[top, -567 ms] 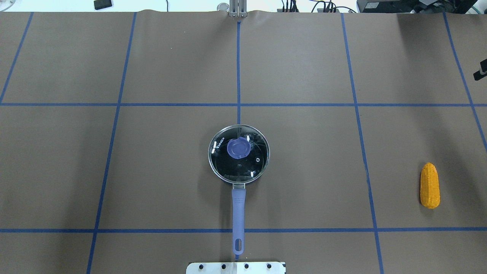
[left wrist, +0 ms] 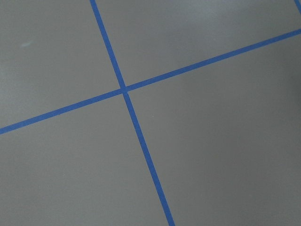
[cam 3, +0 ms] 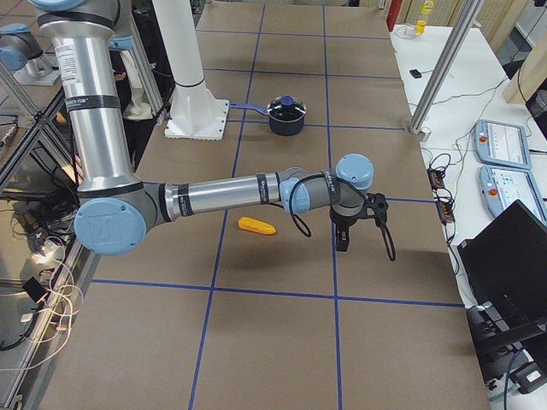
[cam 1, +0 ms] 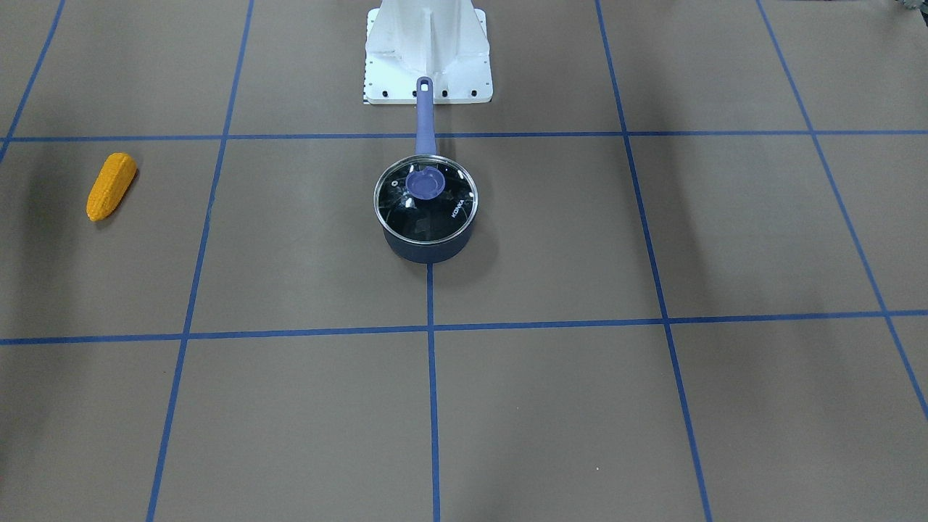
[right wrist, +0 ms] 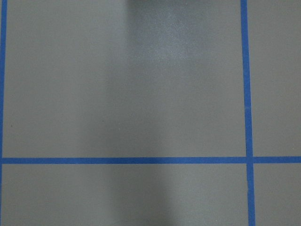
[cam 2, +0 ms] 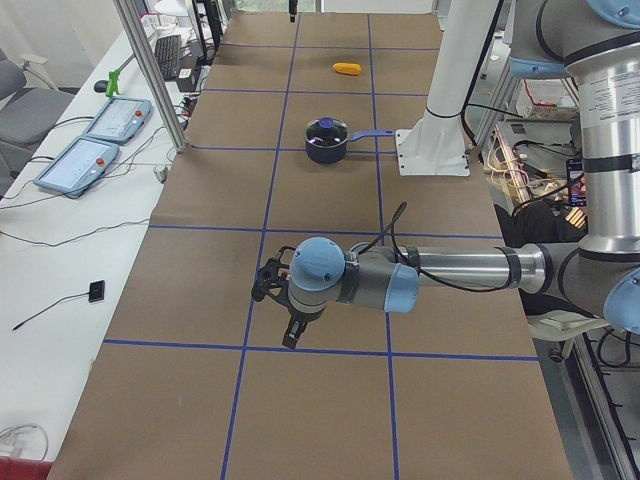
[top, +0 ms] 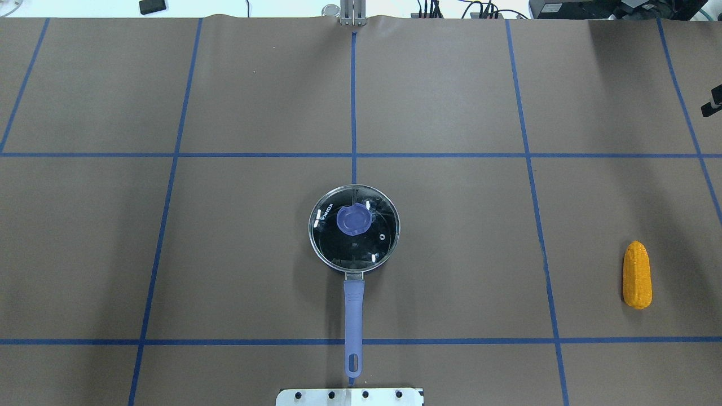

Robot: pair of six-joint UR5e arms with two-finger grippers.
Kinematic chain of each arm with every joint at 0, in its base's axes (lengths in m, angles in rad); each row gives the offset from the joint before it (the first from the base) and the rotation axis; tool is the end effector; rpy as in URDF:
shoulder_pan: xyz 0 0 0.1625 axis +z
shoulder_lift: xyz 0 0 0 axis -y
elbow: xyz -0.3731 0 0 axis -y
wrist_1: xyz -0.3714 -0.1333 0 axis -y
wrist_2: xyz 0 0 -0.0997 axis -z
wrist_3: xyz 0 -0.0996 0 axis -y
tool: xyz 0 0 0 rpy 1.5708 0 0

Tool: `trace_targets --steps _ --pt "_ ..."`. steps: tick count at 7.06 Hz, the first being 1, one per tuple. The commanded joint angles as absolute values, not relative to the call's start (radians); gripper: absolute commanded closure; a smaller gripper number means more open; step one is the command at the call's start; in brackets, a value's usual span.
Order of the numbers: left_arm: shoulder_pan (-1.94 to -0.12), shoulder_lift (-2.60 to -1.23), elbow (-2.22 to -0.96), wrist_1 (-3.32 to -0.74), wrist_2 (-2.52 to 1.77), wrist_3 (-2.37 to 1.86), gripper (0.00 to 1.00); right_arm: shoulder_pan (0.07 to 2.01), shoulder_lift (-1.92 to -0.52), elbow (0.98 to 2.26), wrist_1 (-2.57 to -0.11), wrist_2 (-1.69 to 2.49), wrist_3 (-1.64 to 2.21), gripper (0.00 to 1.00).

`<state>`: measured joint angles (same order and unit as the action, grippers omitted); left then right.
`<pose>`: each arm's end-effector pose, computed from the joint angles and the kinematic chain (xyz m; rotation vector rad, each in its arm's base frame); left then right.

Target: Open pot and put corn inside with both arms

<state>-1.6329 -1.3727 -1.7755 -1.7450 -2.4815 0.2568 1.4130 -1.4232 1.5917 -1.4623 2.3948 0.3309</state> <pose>-0.0798 -0.4028 0.5680 0.3111 0.8724 0.2629 -0.0247 -0.5382 0.5071 0.0553 -0.8570 0.0482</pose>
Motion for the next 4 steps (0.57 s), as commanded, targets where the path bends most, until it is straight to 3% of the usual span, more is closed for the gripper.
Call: trace_targets --steps 1,4 --pt "-1.631 -1.390 -1.801 -1.735 -2.479 0.238 0.02 1.346 -1.436 1.627 -1.463 2.431 0.353 0.00" --pt "-1.541 -1.413 -1.931 -1.715 -2.479 -0.039 0.02 1.159 -1.457 1.684 -1.416 2.416 0.582 0.00"
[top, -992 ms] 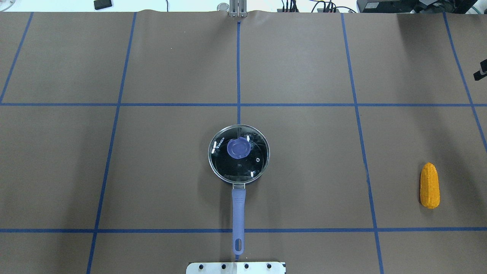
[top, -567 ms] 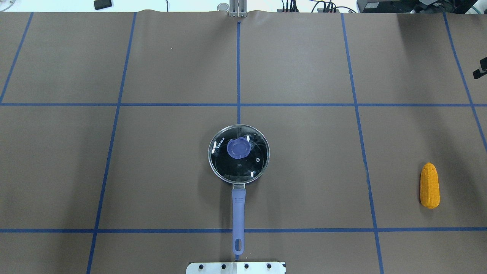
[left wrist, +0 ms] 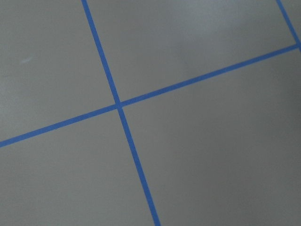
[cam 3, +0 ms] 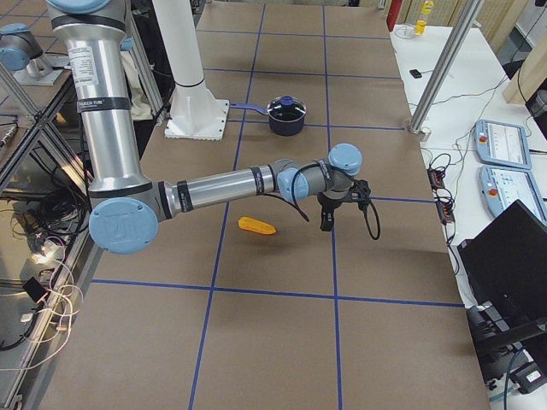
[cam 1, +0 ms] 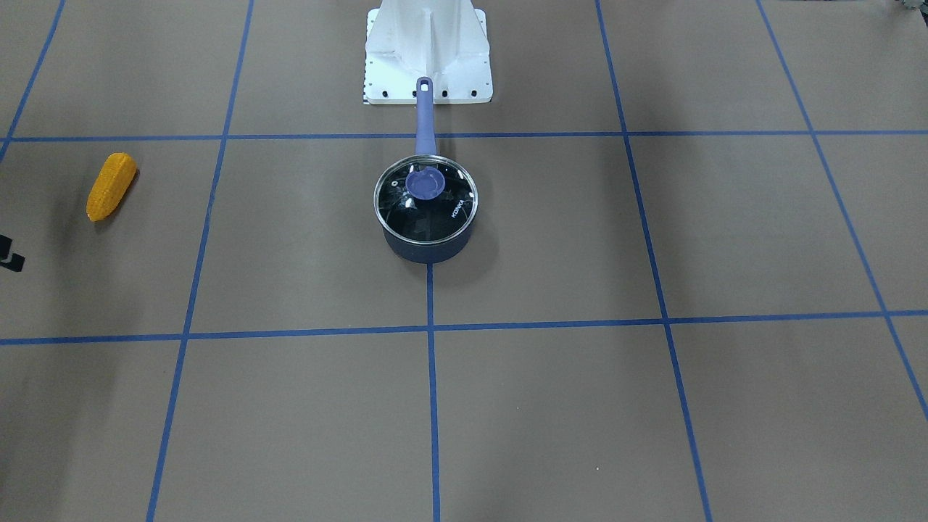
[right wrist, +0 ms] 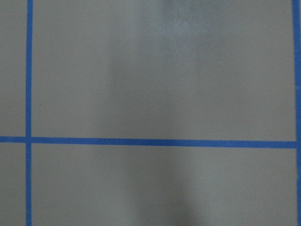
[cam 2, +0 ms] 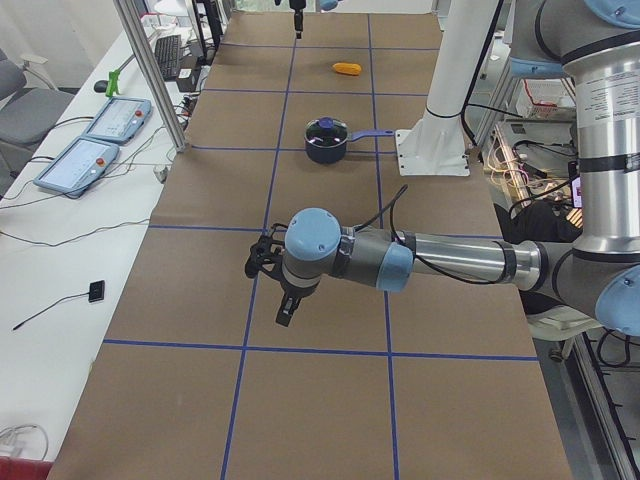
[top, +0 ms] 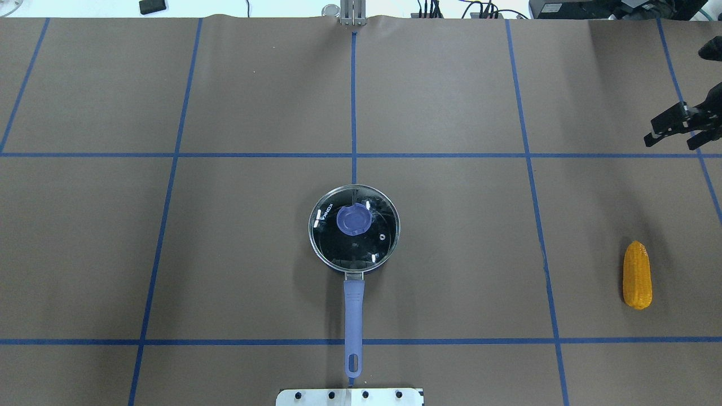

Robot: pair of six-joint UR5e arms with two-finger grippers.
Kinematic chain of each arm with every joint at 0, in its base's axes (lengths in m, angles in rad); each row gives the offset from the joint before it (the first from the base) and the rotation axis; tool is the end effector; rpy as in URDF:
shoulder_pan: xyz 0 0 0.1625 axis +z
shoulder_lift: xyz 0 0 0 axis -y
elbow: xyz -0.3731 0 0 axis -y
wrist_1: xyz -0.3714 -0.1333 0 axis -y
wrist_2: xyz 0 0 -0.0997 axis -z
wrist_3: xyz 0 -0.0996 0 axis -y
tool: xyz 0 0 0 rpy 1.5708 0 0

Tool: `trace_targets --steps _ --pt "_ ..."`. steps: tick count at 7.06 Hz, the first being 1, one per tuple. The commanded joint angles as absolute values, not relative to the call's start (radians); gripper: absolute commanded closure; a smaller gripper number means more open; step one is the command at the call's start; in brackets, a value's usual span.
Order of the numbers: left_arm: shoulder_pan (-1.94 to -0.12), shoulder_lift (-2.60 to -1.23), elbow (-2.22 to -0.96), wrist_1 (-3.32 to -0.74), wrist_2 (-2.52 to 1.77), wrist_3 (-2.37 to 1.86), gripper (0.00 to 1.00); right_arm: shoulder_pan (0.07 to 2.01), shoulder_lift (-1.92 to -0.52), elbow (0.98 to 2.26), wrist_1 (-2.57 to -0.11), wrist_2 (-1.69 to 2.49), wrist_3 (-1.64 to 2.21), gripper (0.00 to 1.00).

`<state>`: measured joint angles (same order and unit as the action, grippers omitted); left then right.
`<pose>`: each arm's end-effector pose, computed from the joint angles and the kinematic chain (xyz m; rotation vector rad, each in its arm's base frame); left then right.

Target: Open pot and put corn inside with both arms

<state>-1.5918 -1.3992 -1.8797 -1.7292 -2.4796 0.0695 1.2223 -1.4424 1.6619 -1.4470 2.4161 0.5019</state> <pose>-0.0635 -0.4162 0.5088 0.3157 0.8892 0.1792 -0.1245 -0.5148 0.4803 -0.0513 -0.8945 -0.0021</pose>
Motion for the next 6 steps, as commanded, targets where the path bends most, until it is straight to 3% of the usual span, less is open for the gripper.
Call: trace_targets --steps 1,3,6 --pt "-1.508 -1.428 -1.966 -1.712 -2.477 -0.128 0.02 1.116 -1.500 1.687 -1.299 2.410 0.666 0.00" --pt "-1.419 -1.477 -2.022 -1.697 -2.470 -0.301 0.02 1.076 -1.580 1.700 -1.180 2.413 0.741 0.00" --pt "-1.301 -1.630 -2.178 -1.428 -2.410 -0.493 0.02 1.002 -1.715 1.804 -1.181 2.324 0.742 0.00"
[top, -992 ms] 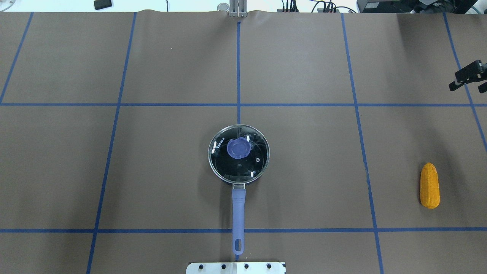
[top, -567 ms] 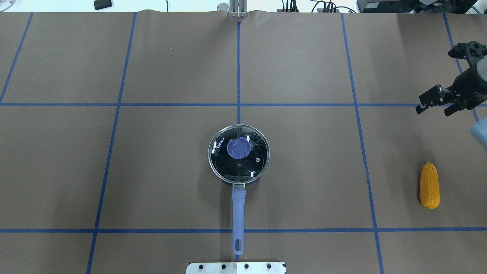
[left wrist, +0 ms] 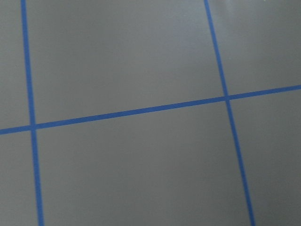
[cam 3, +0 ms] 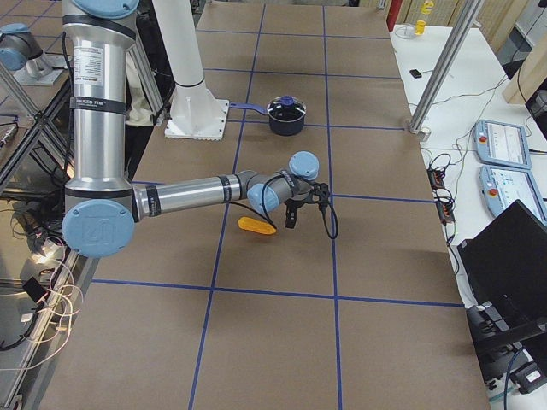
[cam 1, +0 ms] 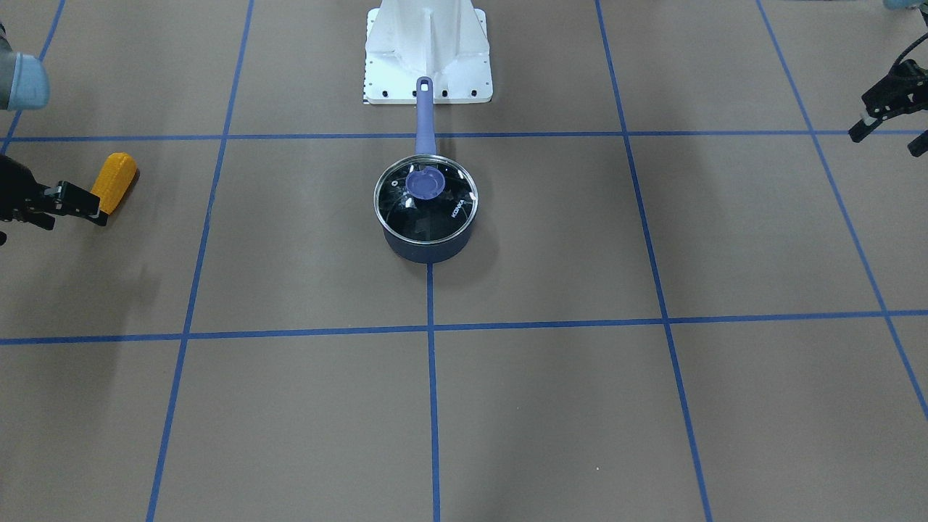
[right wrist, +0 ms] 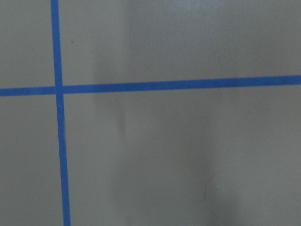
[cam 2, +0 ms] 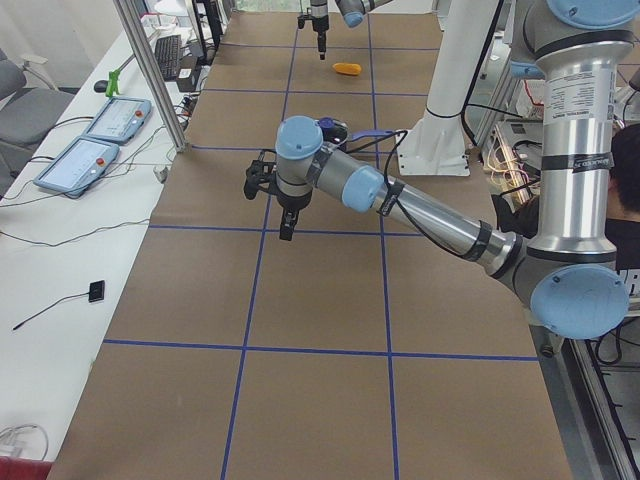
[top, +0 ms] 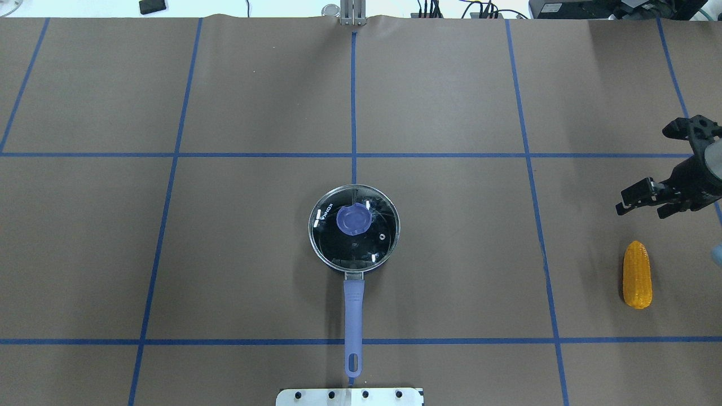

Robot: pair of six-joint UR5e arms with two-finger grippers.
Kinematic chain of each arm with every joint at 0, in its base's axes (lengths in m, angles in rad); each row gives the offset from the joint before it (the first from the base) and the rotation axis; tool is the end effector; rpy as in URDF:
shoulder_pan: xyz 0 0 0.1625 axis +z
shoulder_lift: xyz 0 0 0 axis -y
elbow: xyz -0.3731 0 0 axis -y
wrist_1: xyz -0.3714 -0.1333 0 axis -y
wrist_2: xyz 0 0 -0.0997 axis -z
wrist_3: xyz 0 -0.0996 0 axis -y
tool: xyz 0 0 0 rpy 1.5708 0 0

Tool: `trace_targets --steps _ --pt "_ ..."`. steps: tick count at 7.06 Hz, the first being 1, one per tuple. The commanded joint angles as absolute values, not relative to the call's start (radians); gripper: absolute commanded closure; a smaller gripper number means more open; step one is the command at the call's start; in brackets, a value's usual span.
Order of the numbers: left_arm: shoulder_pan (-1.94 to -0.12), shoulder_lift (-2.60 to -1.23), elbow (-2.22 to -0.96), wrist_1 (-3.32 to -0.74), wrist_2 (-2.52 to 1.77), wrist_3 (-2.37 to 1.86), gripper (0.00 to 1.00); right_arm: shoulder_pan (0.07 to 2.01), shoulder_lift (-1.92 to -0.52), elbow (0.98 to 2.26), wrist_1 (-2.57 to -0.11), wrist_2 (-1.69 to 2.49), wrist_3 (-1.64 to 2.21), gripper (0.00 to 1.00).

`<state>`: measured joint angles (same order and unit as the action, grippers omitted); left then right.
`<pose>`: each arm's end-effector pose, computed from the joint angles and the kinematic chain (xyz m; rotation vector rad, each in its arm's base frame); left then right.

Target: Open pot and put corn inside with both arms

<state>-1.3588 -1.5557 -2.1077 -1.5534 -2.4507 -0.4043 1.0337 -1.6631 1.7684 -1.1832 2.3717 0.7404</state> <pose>0.0361 -0.4365 0.3578 0.1875 0.9610 0.0451 -0.1800 -0.4231 0.5089 -0.0932 -0.9059 -0.0083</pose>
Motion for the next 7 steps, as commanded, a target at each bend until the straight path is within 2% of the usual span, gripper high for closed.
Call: trace_targets --steps 1,3,7 --pt "-1.223 -1.720 -2.230 -1.294 -2.352 -0.574 0.02 0.980 -1.733 1.804 -1.181 2.286 0.741 0.00" --pt "-1.126 -1.889 -2.247 -1.157 -2.301 -0.725 0.02 0.937 -1.747 1.804 -1.183 2.255 0.742 0.00" --pt "-0.979 -1.982 -2.235 -1.150 -2.235 -0.902 0.02 0.873 -1.746 1.816 -1.178 2.256 0.839 0.02"
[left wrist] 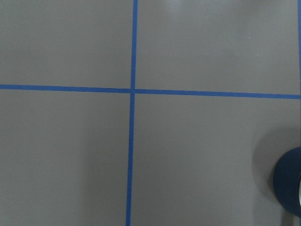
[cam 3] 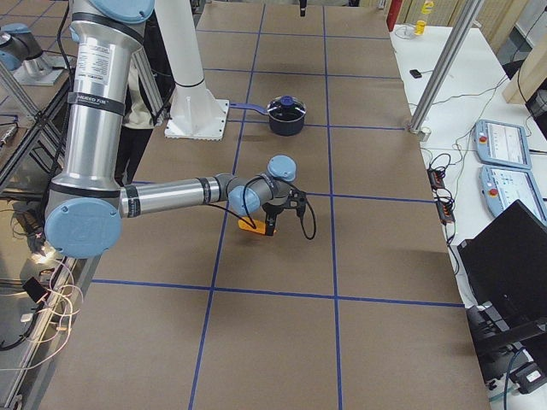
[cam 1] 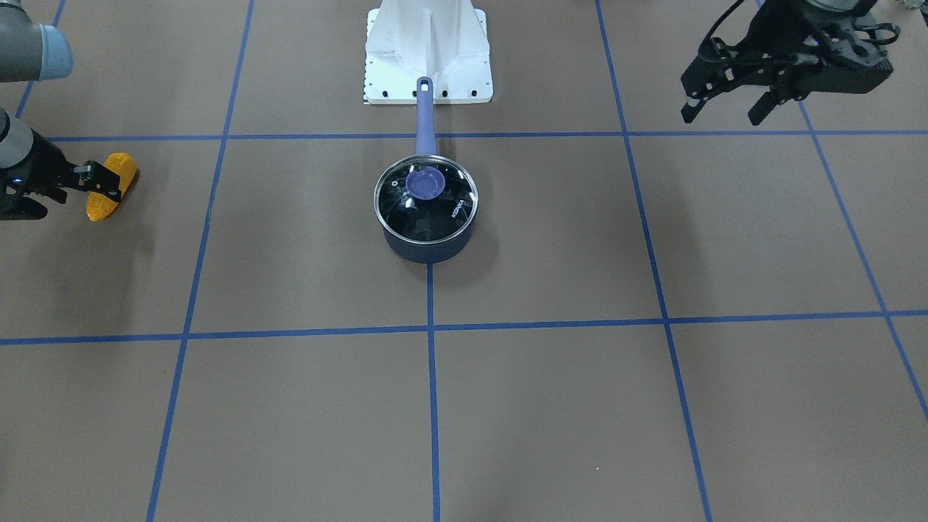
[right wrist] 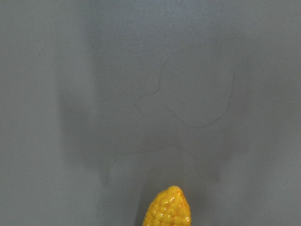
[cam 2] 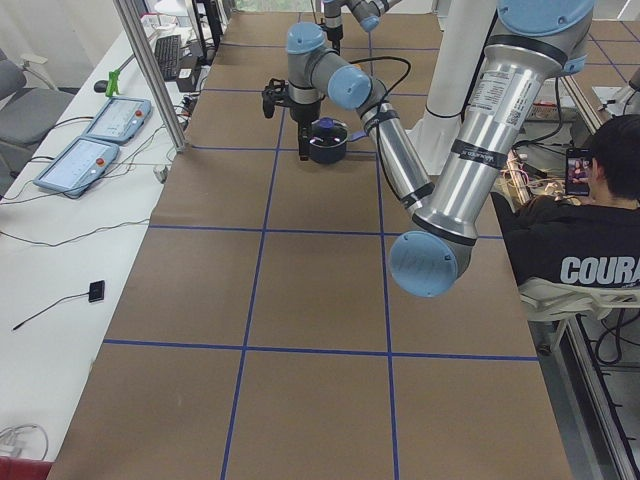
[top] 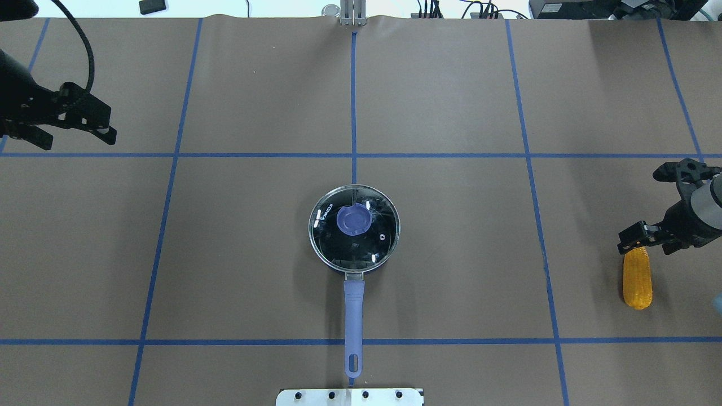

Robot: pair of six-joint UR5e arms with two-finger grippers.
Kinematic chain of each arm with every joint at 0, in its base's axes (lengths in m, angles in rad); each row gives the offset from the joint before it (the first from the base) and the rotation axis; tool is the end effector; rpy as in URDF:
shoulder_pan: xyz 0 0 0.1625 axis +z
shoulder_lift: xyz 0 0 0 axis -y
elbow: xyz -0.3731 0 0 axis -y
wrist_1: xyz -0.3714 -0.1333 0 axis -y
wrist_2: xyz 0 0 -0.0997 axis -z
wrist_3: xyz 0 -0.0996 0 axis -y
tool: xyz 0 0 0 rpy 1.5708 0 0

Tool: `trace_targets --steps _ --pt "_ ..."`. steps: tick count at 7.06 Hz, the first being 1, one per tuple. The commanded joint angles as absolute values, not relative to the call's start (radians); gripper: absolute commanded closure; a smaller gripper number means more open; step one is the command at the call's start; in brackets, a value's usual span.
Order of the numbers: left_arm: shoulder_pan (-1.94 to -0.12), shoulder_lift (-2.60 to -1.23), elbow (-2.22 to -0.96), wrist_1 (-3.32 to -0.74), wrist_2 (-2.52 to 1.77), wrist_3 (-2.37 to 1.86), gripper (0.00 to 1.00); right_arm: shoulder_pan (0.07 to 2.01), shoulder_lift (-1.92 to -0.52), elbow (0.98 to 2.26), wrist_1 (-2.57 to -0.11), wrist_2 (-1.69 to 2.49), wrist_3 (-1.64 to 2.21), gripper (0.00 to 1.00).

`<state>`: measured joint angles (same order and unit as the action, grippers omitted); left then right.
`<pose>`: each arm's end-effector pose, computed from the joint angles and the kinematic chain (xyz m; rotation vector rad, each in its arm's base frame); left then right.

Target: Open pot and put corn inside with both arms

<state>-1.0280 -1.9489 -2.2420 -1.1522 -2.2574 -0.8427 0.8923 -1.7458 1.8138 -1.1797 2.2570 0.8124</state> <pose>0.1717 -0.4204 0.1906 0.0421 0.8953 -0.0631 -0.2147 -0.3781 0.5296 -0.1331 -0.7933 -0.0309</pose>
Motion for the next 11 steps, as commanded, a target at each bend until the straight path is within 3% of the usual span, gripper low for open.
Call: trace_targets --steps 1,8,11 --pt "-0.963 -2.006 -2.227 -1.150 -2.202 -0.925 0.02 0.864 -1.746 1.816 -1.178 2.256 0.845 0.03" --pt "-0.847 -2.216 -2.062 -1.152 -2.140 -1.115 0.02 0.845 -1.815 1.809 -1.098 2.255 0.862 0.25" --pt "-0.752 -2.321 -1.948 -1.201 -2.063 -1.248 0.02 0.836 -1.812 1.807 -1.098 2.252 0.885 0.29"
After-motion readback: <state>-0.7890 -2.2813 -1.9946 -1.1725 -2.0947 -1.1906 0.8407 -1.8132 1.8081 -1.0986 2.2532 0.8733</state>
